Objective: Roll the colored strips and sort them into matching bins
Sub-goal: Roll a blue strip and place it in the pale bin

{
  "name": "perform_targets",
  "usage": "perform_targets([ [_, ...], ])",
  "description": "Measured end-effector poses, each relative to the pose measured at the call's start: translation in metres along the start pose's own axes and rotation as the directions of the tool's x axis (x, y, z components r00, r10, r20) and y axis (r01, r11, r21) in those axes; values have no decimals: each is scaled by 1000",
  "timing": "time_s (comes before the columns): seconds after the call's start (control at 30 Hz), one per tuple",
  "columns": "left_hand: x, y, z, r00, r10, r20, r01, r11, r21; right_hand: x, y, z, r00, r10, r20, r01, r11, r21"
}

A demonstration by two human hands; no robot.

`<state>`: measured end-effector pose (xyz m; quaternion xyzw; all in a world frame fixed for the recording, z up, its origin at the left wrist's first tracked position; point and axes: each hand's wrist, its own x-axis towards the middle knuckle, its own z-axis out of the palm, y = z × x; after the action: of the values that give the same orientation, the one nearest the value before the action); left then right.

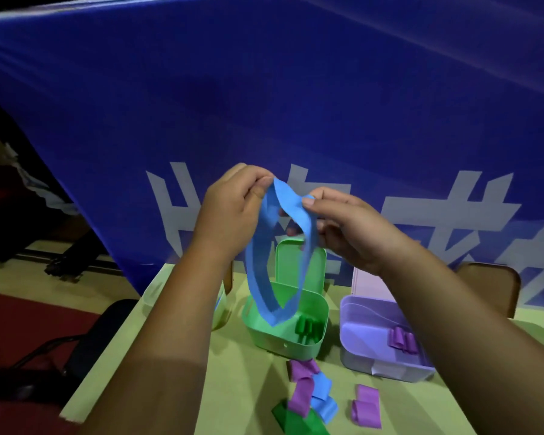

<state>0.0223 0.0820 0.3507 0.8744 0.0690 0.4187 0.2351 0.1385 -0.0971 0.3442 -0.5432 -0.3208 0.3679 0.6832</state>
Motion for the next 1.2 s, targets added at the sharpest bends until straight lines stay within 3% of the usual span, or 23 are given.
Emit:
perform_targets([
  [0.13,-1,7,1,984,-176,-10,170,964,-202,6,4,5,997,-59,-51,64,992,106],
  [0.33,1,28,2,943,-321,85,326,843,-427,15,5,5,974,-153,-166,147,988,-46],
  [0.73,15,35,10,918,-396,8,358,823,-442,13,10,-6,963,-210,-171,122,900,-417],
  [1.0,22,37,9,933,-357,42,342,844,-413,17,2,-10,931,-260,-257,113,873,-475],
  [1.2,26,34,6,936,-350,41,335,849,-410,31,-21,-7,893,-401,-206,265,837,-479],
])
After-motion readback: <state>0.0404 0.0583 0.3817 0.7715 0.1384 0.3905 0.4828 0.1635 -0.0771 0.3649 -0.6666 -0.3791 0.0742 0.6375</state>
